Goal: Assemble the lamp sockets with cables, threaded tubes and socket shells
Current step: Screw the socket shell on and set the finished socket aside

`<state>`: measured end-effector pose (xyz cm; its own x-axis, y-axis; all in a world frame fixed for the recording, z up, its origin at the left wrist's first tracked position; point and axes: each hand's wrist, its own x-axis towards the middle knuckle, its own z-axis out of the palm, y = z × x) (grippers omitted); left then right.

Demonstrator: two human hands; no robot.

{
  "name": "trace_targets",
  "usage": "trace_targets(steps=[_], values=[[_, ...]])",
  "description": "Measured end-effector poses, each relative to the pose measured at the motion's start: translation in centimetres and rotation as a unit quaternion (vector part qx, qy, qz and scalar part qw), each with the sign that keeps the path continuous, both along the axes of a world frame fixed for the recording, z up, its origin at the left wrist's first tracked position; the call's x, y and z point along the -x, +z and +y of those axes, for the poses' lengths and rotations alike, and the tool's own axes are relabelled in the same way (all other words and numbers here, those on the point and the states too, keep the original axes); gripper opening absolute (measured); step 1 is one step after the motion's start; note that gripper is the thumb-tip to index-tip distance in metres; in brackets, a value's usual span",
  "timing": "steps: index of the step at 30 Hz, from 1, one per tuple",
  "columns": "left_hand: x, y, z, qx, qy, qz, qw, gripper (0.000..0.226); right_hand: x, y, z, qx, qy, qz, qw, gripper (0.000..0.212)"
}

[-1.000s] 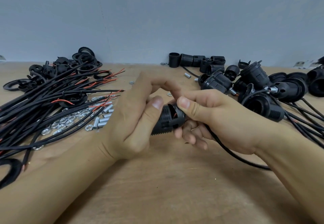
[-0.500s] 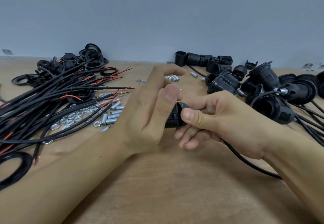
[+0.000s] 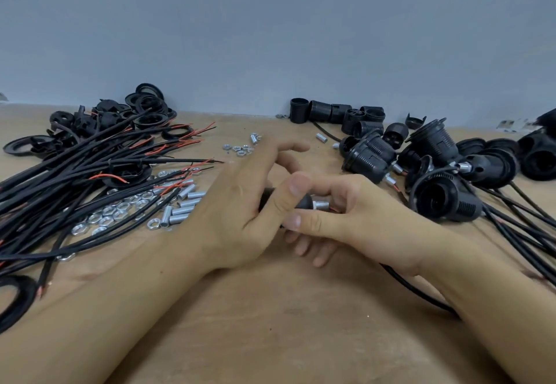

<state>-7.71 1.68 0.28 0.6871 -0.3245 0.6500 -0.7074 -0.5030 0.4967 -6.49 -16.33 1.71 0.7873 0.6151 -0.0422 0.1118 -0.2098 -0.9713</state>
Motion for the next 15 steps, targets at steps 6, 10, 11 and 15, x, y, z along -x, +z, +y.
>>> trace_targets(steps=[6,10,11,15], values=[[-1.2,0.3,1.9,0.012,0.133,-0.021,0.991,0.032,-0.9,-0.1,-0.6,-0.002,-0.054,0.007,0.999,0.039],[-3.0,0.9,6.7,-0.198,0.352,0.007,0.915,0.025,-1.2,-0.2,-1.0,0.025,-0.067,-0.009,0.997,0.034],[-3.2,0.9,7.8,-0.234,0.404,0.050,0.883,0.028,-1.2,-0.2,-0.9,0.027,-0.067,-0.011,0.997,0.031],[-3.6,1.1,10.7,-0.274,0.499,0.181,0.802,0.036,-1.3,-0.5,-0.7,0.046,-0.066,-0.015,0.997,0.028]])
